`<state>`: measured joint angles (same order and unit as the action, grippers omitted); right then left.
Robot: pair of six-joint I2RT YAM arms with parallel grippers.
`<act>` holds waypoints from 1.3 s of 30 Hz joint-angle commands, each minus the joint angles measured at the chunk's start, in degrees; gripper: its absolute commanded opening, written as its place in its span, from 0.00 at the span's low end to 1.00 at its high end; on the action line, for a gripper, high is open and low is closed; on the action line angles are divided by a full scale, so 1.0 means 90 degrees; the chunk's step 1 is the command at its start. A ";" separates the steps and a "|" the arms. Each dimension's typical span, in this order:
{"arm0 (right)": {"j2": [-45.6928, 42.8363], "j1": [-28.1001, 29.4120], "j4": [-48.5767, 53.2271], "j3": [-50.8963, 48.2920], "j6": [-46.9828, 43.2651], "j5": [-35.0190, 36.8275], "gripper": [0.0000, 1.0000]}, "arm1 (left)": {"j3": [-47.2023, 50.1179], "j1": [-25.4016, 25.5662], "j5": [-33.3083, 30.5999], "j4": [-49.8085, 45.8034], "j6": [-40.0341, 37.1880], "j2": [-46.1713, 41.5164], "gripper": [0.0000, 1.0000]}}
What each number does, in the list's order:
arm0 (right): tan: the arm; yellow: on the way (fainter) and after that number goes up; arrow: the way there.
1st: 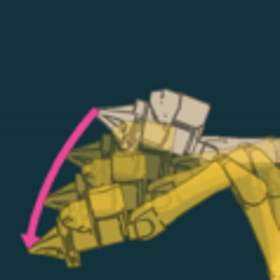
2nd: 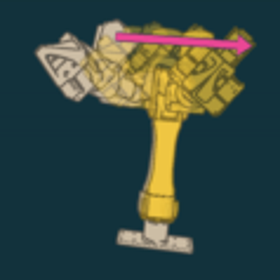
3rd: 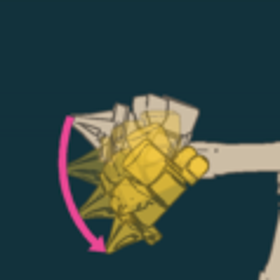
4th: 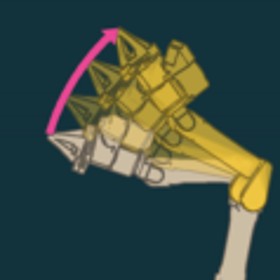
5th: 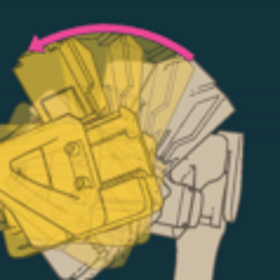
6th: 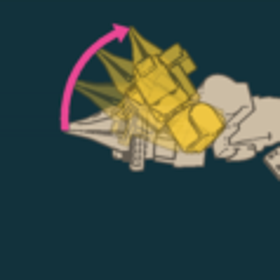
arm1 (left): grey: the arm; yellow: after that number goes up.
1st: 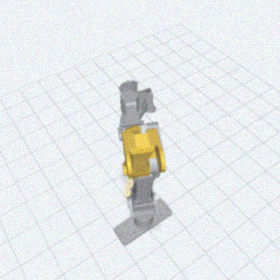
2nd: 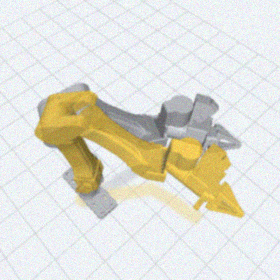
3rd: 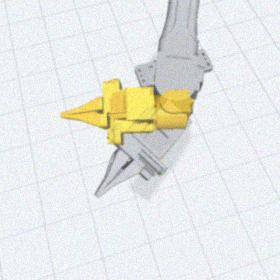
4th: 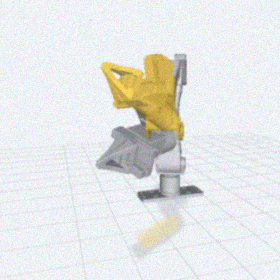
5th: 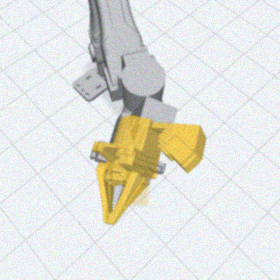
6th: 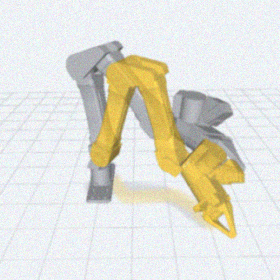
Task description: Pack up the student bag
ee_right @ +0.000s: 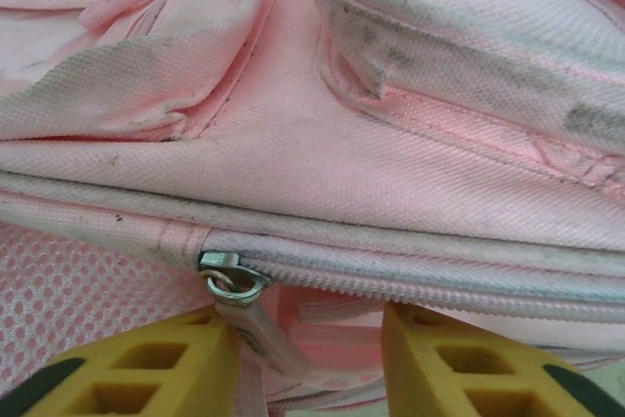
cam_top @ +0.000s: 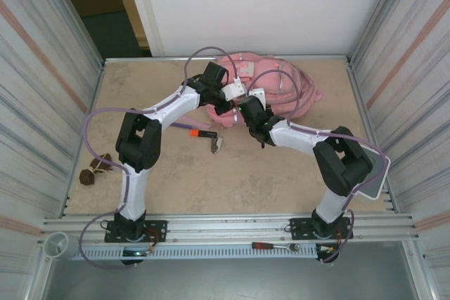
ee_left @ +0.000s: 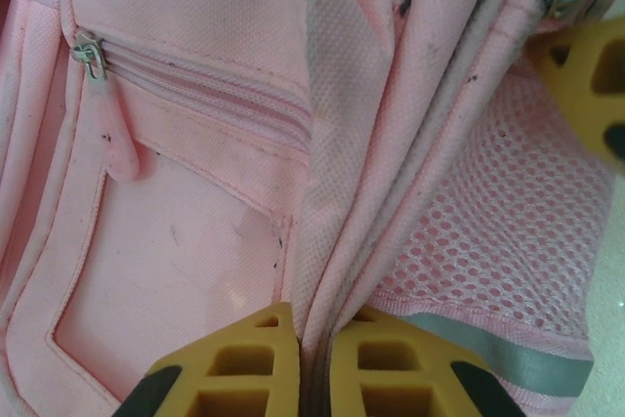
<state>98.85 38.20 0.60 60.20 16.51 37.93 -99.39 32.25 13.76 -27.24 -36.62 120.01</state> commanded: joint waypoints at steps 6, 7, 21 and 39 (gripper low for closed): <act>-0.0050 -0.0313 0.0490 0.0540 0.0134 -0.0452 0.28 | -0.0114 0.0069 0.0434 -0.0276 -0.0033 -0.0033 0.00; -0.0017 -0.0343 0.0549 0.0607 0.0112 -0.0546 0.27 | -0.0109 0.0069 0.0434 -0.0283 -0.0045 -0.0028 0.00; -0.0326 -0.0595 0.0991 0.0708 0.0053 -0.1673 0.06 | -0.0114 0.0059 0.0297 -0.0381 -0.0101 -0.0033 0.00; -0.1542 -0.2079 0.0951 -0.0345 0.0694 -0.4734 0.02 | 0.0198 -0.0088 0.0333 -0.0173 -0.0179 -0.0136 0.00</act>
<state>87.05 18.90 10.37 58.02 22.37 0.27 -98.54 31.92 14.02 -26.74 -38.30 120.11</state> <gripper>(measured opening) 0.042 0.106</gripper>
